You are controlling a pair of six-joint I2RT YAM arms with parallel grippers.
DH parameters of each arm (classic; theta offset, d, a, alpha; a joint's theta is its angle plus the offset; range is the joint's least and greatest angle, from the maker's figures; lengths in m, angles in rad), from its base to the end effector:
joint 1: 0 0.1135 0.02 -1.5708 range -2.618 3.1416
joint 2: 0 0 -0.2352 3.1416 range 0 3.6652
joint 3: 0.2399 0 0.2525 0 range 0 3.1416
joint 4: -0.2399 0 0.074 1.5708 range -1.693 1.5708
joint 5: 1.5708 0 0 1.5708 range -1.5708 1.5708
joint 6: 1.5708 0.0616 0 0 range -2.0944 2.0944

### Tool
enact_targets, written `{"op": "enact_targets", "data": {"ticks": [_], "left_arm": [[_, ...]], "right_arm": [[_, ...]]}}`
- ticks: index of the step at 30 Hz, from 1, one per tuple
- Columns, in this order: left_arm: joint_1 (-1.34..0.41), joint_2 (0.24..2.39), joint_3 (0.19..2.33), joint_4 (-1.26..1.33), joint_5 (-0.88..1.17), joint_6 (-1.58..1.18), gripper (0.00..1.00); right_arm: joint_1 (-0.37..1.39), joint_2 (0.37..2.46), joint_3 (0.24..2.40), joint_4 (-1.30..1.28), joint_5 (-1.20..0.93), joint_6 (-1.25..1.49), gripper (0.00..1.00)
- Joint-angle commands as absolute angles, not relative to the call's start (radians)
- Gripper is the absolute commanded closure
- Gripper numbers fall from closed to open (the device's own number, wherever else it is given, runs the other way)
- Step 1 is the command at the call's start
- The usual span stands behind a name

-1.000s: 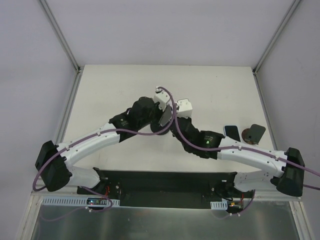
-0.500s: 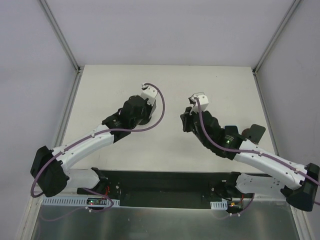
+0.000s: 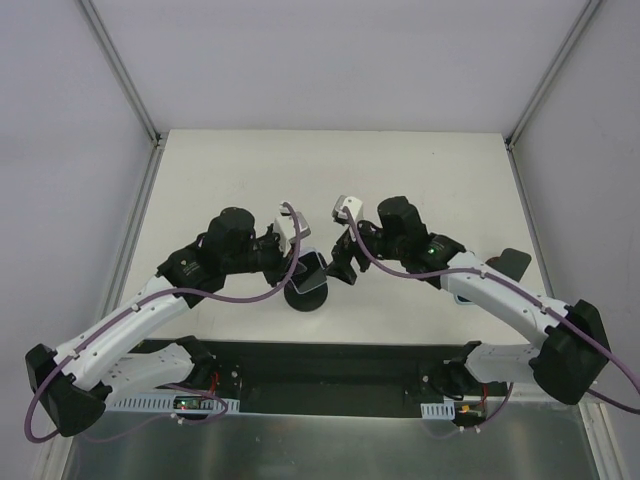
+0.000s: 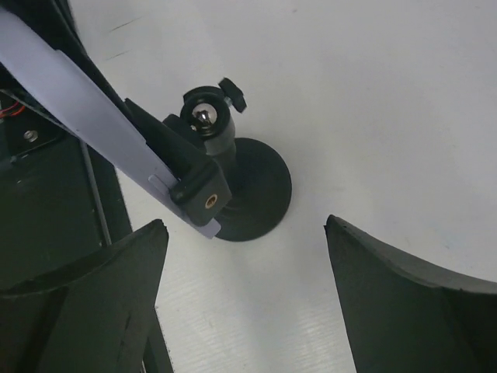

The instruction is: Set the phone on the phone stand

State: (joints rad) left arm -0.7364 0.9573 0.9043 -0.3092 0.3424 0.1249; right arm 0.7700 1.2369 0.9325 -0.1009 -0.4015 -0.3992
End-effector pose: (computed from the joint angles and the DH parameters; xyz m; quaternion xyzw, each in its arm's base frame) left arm 0.1759 -0.1874 0.3059 0.4265 0.6964 -0.3022 0.4917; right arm 0.2094 0.2366 0.2679 -0.5430 0.6218 0.2630 0.4993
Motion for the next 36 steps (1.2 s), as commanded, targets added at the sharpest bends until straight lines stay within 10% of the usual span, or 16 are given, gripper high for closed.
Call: {"op": "enact_targets", "data": {"ticks": [1,17,22,23,25,36], "left_arm": [[-0.706,0.89,0.914,-0.213,0.59,0.206,1.0],[-0.704,0.92,0.904,-0.216,0.626,0.242,1.0],[-0.703,0.927,0.897,-0.215,0.598,0.256,1.0],[-0.703,0.928,0.894,-0.215,0.588,0.256,1.0],[-0.703,0.93,0.89,-0.206,0.562,0.256,1.0],[-0.712,0.925,0.813,-0.094,0.225,0.16,1.0]], "right_arm": [[0.765,1.284,0.995,-0.049,-0.737,-0.515,0.15],[0.804,1.37,0.976,0.051,-0.836,-0.46,0.48],[0.839,1.342,0.93,0.123,-0.793,-0.393,0.79],[0.85,1.336,0.914,0.15,-0.77,-0.365,1.0],[0.867,1.327,0.89,0.184,-0.735,-0.293,1.0],[1.314,1.175,0.719,0.518,0.73,0.008,1.0]]}}
